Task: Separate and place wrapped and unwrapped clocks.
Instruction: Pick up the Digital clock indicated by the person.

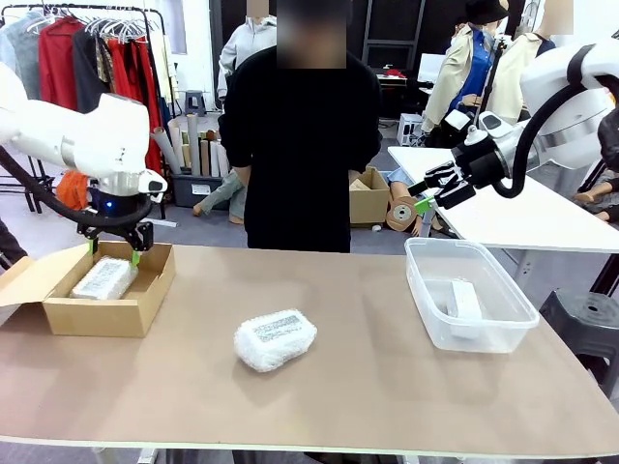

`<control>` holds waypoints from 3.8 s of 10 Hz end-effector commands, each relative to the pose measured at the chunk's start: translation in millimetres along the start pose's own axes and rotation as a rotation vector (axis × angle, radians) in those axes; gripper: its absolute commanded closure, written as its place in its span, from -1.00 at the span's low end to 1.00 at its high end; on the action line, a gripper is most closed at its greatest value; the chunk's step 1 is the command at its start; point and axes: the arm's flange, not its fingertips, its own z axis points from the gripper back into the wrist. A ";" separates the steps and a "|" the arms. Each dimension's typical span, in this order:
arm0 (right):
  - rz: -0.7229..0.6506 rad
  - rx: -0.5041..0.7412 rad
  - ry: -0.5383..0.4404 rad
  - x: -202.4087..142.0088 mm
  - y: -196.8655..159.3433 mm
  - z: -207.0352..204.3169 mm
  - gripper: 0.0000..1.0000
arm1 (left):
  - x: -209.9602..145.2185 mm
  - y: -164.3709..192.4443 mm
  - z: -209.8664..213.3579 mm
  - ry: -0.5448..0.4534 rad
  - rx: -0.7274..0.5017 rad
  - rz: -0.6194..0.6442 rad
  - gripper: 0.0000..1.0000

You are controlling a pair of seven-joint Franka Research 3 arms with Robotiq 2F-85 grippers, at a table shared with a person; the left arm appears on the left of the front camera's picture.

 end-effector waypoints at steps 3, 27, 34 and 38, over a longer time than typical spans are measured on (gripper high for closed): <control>0.009 -0.002 0.006 1.4 0.2 0.6 -1.00 | -47.1 -10.3 55.5 0.041 -0.156 -0.474 -1.00; 0.009 -0.002 0.006 1.4 0.2 0.6 -1.00 | -114.8 12.9 104.6 -0.905 -0.563 -1.441 -1.00; 0.009 -0.002 0.006 1.4 0.2 0.6 -1.00 | -106.9 48.1 114.4 -1.024 -0.669 -1.397 -1.00; 0.009 -0.002 0.006 1.4 0.2 0.6 -1.00 | -104.0 57.2 107.3 -1.037 -0.672 -1.352 -1.00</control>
